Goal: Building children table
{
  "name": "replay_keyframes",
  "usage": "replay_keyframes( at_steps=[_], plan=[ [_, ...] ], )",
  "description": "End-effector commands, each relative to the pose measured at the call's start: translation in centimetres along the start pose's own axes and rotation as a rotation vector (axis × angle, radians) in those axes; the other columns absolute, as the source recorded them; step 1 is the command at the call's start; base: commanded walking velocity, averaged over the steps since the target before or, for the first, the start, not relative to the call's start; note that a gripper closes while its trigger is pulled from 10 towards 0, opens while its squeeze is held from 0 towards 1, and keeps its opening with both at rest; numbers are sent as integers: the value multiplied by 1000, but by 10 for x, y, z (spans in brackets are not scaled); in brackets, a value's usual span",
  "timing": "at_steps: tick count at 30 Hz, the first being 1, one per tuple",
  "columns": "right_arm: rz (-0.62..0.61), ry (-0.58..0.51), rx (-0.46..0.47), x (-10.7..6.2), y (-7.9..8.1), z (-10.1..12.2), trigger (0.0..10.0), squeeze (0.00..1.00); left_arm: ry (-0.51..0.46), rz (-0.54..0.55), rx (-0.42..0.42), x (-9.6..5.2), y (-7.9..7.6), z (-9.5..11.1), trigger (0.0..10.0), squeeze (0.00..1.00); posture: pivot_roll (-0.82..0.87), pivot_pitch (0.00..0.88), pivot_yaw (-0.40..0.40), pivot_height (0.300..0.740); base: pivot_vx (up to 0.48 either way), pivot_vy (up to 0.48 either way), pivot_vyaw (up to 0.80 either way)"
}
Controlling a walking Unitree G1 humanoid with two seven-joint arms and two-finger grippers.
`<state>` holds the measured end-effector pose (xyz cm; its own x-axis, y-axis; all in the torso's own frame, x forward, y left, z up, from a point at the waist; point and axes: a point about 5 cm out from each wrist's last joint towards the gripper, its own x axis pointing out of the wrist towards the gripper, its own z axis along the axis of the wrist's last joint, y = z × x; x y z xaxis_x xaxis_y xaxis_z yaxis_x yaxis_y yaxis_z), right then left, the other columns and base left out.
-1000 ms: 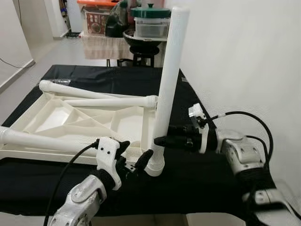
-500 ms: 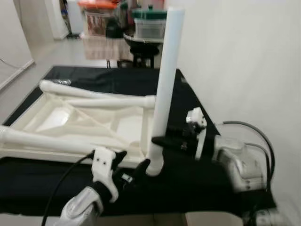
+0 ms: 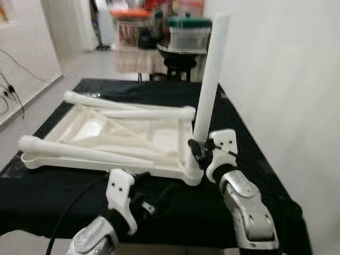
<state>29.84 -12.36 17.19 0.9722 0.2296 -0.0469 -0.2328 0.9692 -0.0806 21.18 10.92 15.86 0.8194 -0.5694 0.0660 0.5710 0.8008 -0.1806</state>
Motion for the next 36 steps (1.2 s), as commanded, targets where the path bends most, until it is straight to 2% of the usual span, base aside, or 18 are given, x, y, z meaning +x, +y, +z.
replay_keyframes(
  at_steps=[1, 5, 12, 13, 14, 15, 16, 17, 18, 25, 26, 27, 28, 29, 30, 31, 33, 36],
  plan=[
    [-64, 85, -37, -4, -10, -16, 0, 0, 11, -8, -13, 0, 1, -3, 10000, 0, -43, 0, -62, 740, 0, 0, 0],
    [-49, 102, 3, 5, 2, -6, 0, 0, -2, -12, -19, -1, -2, -2, 10000, 0, -37, 0, -83, 740, 0, 0, 0],
    [-2, 135, 9, 5, 12, -7, 0, 0, -19, -18, -22, -1, -3, 1, 10000, 0, -33, 0, -83, 740, 0, 0, 0],
    [16, 154, 2, 4, 16, -8, 2863, 0, -24, -21, -24, -1, -2, 2, 10000, 0, -33, 0, -79, 740, 0, 0, 0],
    [16, 154, 2, 4, 16, -8, 2863, 0, -24, -21, -24, -1, -2, 2, 10000, 0, -33, 0, -79, 740, 0, 0, 0],
    [45, 170, 15, 4, 18, -10, 10000, 0, -27, -26, -25, 0, -1, 3, 10000, 0, -29, 0, -76, 740, 0, 0, 0],
    [45, 170, 15, 4, 18, -10, 10000, 0, -27, -26, -25, 0, -1, 3, 10000, 0, -29, 0, -76, 740, 0, 0, 0],
    [57, 169, 42, 5, 17, -11, 10000, 447, -29, -33, -26, 0, 0, 3, 10000, 0, -26, 0, -72, 740, 0, 0, 0],
    [66, 164, 74, 5, 14, -10, 10000, 1000, -30, -38, -28, 0, 0, 4, 10000, 0, -27, 0, -70, 740, 0, 0, 0],
    [113, 130, 140, 6, 13, -4, 10000, 1000, -32, -48, -33, -1, 0, 4, 10000, 0, -31, 0, -67, 740, 0, 0, 0],
    [176, 95, 173, 7, 15, 3, 10000, 1000, -33, -55, -39, -2, -1, 5, 10000, 0, -30, 0, -65, 740, 0, 0, 0],
    [324, 26, 160, 7, 18, 15, 10000, 1000, -30, -66, -45, -3, -2, 5, 10000, 0, -27, 0, -66, 740, 0, 0, 0],
    [324, 26, 160, 7, 18, 15, 10000, 1000, -30, -66, -45, -3, -2, 5, 10000, 0, -27, 0, -66, 740, 0, 0, 0],
    [490, -32, 118, 8, 19, 25, 10000, 714, -29, -75, -46, -4, -3, 6, 10000, 0, -25, 0, -68, 740, 0, 0, 0],
    [687, -75, 24, 8, 14, 34, 10000, 0, -26, -87, -33, -6, -5, 7, 10000, 0, -17, 0, -72, 740, 0, 0, 0],
    [687, -75, 24, 8, 14, 34, 10000, 0, -26, -87, -33, -6, -5, 7, 10000, 0, -17, 0, -72, 740, 0, 0, 0],
    [805, -82, -35, 16, 4, 37, 10000, 0, -22, -90, -16, -7, -6, 7, 10000, 0, -13, 0, -74, 740, 0, 0, 0],
    [840, -81, -46, 19, 0, 39, 10000, 0, -21, -91, -14, -7, -6, 7, 10000, 0, -12, 0, -75, 740, 0, 0, 0]
  ],
)
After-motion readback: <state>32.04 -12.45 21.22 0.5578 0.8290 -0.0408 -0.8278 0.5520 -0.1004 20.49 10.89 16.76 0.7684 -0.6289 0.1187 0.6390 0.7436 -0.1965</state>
